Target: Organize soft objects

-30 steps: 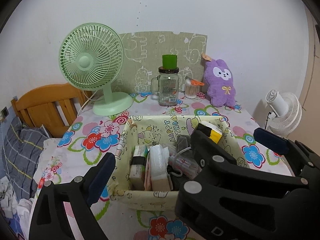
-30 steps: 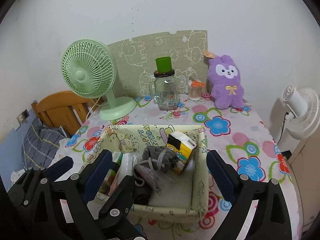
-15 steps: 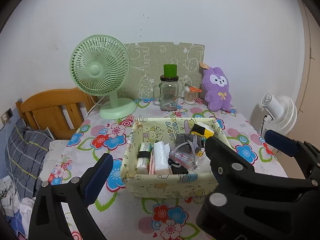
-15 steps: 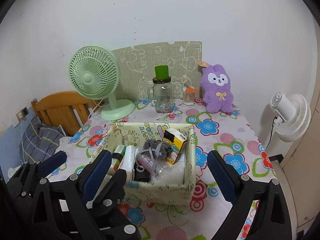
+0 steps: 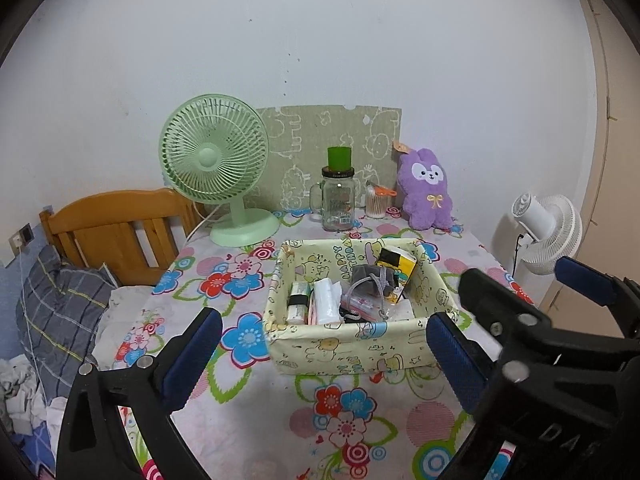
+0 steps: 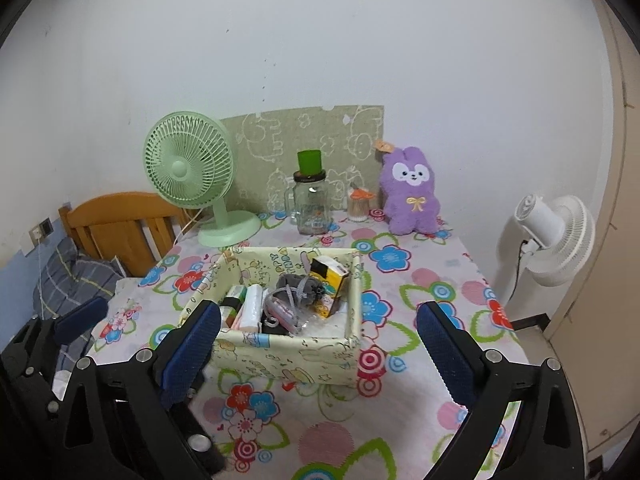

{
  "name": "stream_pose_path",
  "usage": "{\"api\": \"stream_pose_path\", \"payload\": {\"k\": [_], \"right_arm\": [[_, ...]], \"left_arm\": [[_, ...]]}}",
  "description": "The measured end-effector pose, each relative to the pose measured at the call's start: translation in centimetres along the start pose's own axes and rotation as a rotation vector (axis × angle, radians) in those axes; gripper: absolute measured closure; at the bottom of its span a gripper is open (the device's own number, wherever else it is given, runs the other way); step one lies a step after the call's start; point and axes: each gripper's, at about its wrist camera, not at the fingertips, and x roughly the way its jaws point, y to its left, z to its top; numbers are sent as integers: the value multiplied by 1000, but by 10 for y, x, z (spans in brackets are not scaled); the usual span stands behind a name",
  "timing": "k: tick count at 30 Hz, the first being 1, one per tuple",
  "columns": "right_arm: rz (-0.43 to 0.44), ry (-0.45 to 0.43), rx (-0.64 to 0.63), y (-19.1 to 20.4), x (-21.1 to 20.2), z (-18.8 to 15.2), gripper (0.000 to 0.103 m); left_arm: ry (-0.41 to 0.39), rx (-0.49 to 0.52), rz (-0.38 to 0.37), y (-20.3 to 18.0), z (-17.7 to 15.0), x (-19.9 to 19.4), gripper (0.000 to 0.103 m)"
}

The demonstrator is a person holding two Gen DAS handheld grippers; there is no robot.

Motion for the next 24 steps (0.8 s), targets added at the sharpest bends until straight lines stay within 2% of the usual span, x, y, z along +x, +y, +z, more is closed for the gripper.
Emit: {"api": "stream_pose_path", "payload": {"k": [24], "right_arm": [[-111,-97,63,-32,-83,-29,1]], "left_arm": [[-75,-56,20,28,-24,-68,0]]}}
